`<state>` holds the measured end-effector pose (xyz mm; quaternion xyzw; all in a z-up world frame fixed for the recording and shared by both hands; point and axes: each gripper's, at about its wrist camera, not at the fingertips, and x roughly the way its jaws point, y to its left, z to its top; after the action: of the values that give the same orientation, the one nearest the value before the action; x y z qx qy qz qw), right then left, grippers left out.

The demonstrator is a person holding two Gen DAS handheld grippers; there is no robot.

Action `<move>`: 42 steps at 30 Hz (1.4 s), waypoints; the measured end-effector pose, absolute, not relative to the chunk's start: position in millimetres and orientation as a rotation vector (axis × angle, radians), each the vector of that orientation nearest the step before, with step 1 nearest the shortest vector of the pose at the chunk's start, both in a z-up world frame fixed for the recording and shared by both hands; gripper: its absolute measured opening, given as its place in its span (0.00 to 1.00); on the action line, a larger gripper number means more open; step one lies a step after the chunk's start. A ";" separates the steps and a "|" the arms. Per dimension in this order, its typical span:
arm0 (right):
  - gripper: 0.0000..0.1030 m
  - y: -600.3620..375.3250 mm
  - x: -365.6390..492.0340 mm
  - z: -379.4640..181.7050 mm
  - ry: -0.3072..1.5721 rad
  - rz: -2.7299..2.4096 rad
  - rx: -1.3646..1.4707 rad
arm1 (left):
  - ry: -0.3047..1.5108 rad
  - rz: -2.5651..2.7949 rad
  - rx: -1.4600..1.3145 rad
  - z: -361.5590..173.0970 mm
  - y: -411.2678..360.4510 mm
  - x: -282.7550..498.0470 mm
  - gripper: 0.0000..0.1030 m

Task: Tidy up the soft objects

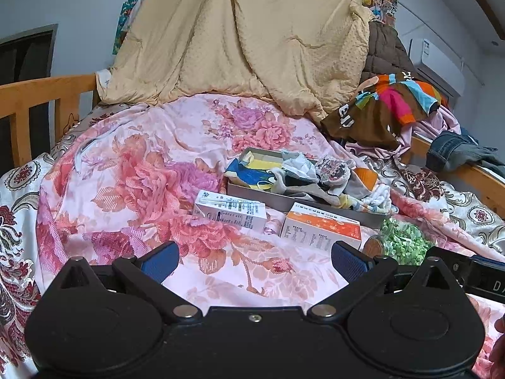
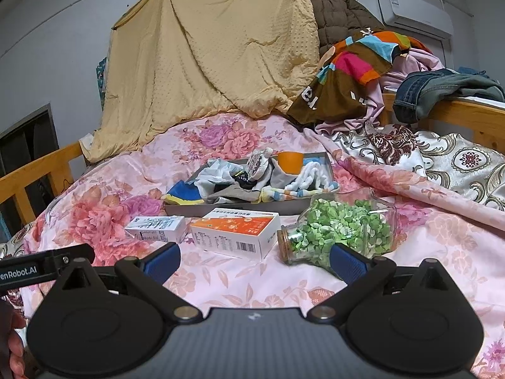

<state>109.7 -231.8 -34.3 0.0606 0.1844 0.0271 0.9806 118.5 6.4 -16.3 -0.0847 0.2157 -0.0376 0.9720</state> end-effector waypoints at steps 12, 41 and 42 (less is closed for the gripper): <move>1.00 -232.0 110.0 -34.9 0.372 0.054 0.125 | 0.441 -0.068 -0.172 -17.4 7.0 115.9 0.99; 1.00 -231.2 109.1 -33.9 0.371 0.059 0.119 | 0.455 -0.058 -0.166 -23.1 6.9 113.9 0.99; 1.00 -231.0 109.3 -33.9 0.371 0.060 0.119 | 0.455 -0.058 -0.165 -23.1 6.9 114.0 0.99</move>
<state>109.3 -231.0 -33.9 0.0589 0.1845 0.0297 0.9806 114.0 6.9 -23.1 -0.0819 0.2254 -0.0288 0.9704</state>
